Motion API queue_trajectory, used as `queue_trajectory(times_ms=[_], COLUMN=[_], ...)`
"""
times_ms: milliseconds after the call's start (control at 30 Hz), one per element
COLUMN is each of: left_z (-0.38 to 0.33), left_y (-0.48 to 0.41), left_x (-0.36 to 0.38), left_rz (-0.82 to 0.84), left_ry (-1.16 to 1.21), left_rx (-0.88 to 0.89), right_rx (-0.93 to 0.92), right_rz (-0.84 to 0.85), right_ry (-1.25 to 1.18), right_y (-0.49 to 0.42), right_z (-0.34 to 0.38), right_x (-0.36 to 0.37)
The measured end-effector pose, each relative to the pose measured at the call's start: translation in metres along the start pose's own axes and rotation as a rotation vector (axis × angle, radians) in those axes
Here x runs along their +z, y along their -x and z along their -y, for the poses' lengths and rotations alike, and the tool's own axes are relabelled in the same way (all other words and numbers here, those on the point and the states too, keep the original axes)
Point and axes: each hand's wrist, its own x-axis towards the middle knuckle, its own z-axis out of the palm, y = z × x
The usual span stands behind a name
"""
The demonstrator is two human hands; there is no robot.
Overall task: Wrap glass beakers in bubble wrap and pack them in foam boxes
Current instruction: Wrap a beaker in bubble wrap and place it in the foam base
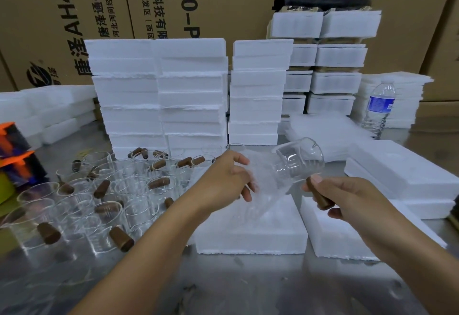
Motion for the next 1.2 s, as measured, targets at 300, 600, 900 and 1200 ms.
queue_trajectory(times_ms=[300, 600, 900, 1200], left_z=[-0.01, -0.018, -0.031, -0.022], left_y=[0.003, 0.017, 0.023, 0.024], left_x=[-0.004, 0.005, 0.013, 0.009], left_rz=[-0.048, 0.103, 0.12, -0.5], left_ry=[0.022, -0.093, -0.359, -0.138], left_rx=[0.129, 0.177, 0.402, 0.636], right_rx=[-0.143, 0.272, 0.424, 0.446], right_rz=[0.063, 0.339, 0.571, 0.507], right_ry=[0.451, 0.117, 0.229, -0.395], right_y=[-0.002, -0.023, -0.037, -0.034], right_z=[0.0, 0.021, 0.048, 0.029], right_x=[-0.006, 0.002, 0.008, 0.023])
